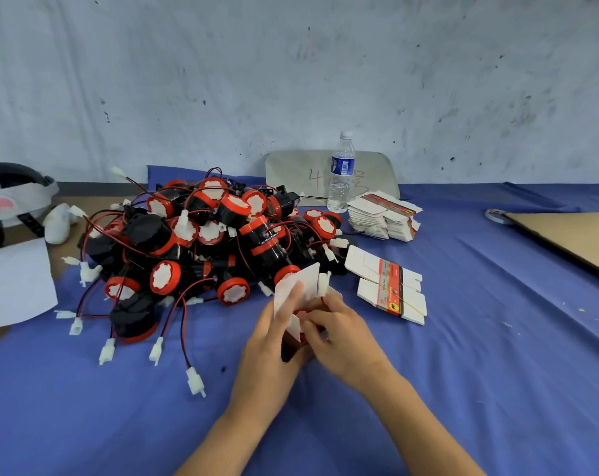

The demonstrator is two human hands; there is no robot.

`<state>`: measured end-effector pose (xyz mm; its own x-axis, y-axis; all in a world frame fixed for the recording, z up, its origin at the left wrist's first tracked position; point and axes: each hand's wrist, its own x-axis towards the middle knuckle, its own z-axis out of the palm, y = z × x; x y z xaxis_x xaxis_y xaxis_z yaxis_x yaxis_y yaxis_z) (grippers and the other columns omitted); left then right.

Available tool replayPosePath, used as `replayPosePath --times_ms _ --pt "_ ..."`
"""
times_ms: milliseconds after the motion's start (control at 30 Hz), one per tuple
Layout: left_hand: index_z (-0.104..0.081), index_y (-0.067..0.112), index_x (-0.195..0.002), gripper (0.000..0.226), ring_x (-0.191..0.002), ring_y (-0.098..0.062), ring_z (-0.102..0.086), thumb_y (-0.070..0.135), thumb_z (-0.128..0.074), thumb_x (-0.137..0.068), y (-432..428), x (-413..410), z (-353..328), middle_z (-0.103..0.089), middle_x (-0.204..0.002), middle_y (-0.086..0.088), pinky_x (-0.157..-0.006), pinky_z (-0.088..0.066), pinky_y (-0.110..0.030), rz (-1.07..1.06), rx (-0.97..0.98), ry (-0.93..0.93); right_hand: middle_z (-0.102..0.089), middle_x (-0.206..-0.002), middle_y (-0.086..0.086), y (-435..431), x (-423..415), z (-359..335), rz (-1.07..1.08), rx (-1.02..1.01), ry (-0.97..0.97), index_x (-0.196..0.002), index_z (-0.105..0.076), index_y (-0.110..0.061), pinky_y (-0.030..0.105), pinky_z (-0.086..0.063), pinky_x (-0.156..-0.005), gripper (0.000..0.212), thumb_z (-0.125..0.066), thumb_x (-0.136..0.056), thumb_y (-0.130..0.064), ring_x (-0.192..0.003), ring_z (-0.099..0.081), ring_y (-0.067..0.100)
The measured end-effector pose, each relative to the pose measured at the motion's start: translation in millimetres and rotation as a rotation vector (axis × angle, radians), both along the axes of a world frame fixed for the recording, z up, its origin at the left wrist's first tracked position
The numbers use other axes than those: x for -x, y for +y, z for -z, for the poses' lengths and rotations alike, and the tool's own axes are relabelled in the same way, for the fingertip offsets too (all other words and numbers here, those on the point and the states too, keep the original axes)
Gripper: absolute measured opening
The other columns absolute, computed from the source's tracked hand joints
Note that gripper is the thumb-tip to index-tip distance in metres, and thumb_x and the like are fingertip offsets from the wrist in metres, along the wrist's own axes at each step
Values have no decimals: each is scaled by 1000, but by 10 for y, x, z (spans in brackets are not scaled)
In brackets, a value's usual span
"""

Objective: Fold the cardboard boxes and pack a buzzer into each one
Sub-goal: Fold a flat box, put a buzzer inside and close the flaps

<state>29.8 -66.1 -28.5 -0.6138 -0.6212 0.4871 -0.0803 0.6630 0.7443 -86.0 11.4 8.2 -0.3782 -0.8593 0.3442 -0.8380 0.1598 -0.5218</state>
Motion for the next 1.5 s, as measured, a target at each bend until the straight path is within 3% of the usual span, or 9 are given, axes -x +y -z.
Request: replayPosePath --times_ms 100,200,300,400,500,733,967,1333,1500 --pt "-33 68 -129 88 -115 18 -45 1 -68 -86 34 -6 -36 -24 -157 9 -88 -36 2 1 61 -19 -58 -114 -1 -1 -13 -8 -36 -14 47 -111 -70 -12 19 -38 -75 27 -49 -94 -11 -104 -52 17" --pt "-33 61 -126 77 -115 -1 -53 -3 -59 -91 53 -3 -53 -12 -162 3 -84 -37 3 -52 78 -63 -59 -111 6 9 -21 -44 -69 -18 49 -119 -63 -8 17 -33 -73 33 -43 -93 -2 -101 -52 22" --pt "-13 54 -141 78 -107 -14 -59 1 -48 -96 75 -21 -73 3 -163 1 -80 -46 -9 -127 97 -219 -62 -108 9 35 -20 -118 -77 -21 -54 -125 -50 -15 36 -47 -78 41 -37 -91 2 -92 -57 27" --pt "-8 32 -154 66 -126 -15 -46 11 -38 -98 93 -6 -52 8 -162 0 -87 -32 -1 -103 88 -347 -66 -101 11 29 -43 -147 -32 -51 -125 -116 -38 -15 47 -49 -71 27 -34 -93 -1 -82 -60 34" --pt "-18 45 -150 59 -128 -24 -47 18 -38 -102 127 9 -87 40 -145 9 -89 -45 -25 -173 114 -476 -67 -112 8 15 -64 -128 -23 -5 -63 -123 -41 -17 43 -51 -76 32 -36 -94 -3 -92 -63 32" --pt "-41 38 -141 41 -115 -25 -58 25 -40 -102 137 45 -112 12 -162 0 -88 -50 -31 -247 99 -477 -57 -81 -9 118 51 -228 83 828 -121 -113 -56 -20 20 -49 -63 29 -38 -91 -12 -72 -59 12" --pt "-50 40 -134 41 -109 -23 -62 24 -54 -97 95 37 -65 -7 -162 2 -82 -50 -28 -237 70 -343 -61 -93 2 72 -29 -167 -8 705 -121 -103 -66 -4 14 -50 -67 22 -58 -83 2 -76 -61 4" --pt "-57 39 -127 36 -114 -22 -58 23 -58 -95 51 33 -34 -15 -161 6 -83 -54 -34 -230 69 -294 -62 -84 -13 27 92 -99 124 662 -164 -95 -54 -28 16 -49 -70 21 -66 -88 -11 -80 -61 4" --pt "-56 39 -127 36 -120 -21 -54 23 -57 -95 50 31 -25 -14 -161 7 -87 -53 -36 -227 64 -290 -57 -78 -3 29 149 -72 148 568 11 -101 -66 -11 9 -41 -69 16 -69 -86 -5 -75 -51 9"
